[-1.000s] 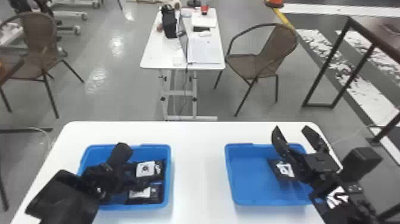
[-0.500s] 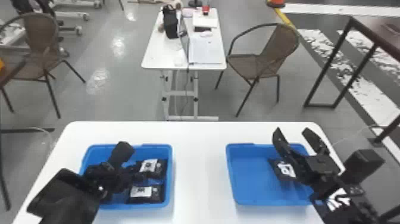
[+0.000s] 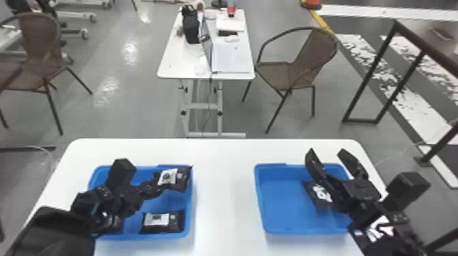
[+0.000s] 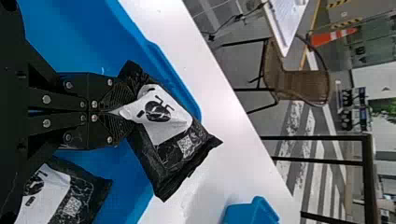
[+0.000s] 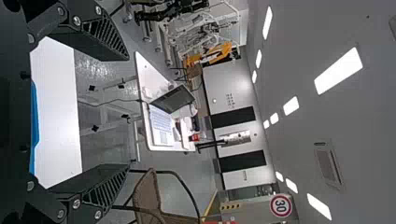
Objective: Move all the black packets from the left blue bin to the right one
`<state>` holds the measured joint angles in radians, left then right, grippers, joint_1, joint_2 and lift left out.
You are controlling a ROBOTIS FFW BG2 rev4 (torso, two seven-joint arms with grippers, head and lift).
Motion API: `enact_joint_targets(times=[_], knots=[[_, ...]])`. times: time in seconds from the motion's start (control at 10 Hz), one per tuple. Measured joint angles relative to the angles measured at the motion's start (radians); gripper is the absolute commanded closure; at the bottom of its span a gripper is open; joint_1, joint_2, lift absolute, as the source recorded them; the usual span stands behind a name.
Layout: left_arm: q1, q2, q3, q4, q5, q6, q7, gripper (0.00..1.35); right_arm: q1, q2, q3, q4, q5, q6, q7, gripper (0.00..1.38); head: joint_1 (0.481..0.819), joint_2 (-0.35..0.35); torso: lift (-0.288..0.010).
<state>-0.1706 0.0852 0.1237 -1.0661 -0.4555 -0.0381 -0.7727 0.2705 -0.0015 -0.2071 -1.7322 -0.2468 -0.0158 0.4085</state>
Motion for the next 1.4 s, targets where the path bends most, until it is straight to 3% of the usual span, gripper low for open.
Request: enact_joint_targets(times=[0.2, 0.4, 0.8, 1.4], knots=[[0.067, -0.033, -0.031, -0.176, 0.059, -0.026, -0.003, 1.22, -0.011, 0.000, 0.004, 0.012, -0.001, 0.014, 0.029, 0.22, 0.695, -0.104, 0.000], [0.039, -0.063, -0.089, -0.196, 0.091, -0.059, -0.004, 1.22, -0.049, 0.000, 0.038, 0.044, -0.004, 0.027, 0.075, 0.22, 0.695, -0.123, 0.000], [-0.095, -0.077, -0.219, -0.066, 0.155, -0.110, 0.005, 1.22, -0.146, -0.014, 0.161, 0.128, -0.035, 0.034, 0.105, 0.21, 0.695, -0.118, 0.000], [-0.187, -0.085, -0.347, 0.073, 0.239, -0.169, 0.028, 1.22, -0.218, -0.017, 0.227, 0.188, -0.046, 0.042, 0.124, 0.22, 0.695, -0.132, 0.000]])
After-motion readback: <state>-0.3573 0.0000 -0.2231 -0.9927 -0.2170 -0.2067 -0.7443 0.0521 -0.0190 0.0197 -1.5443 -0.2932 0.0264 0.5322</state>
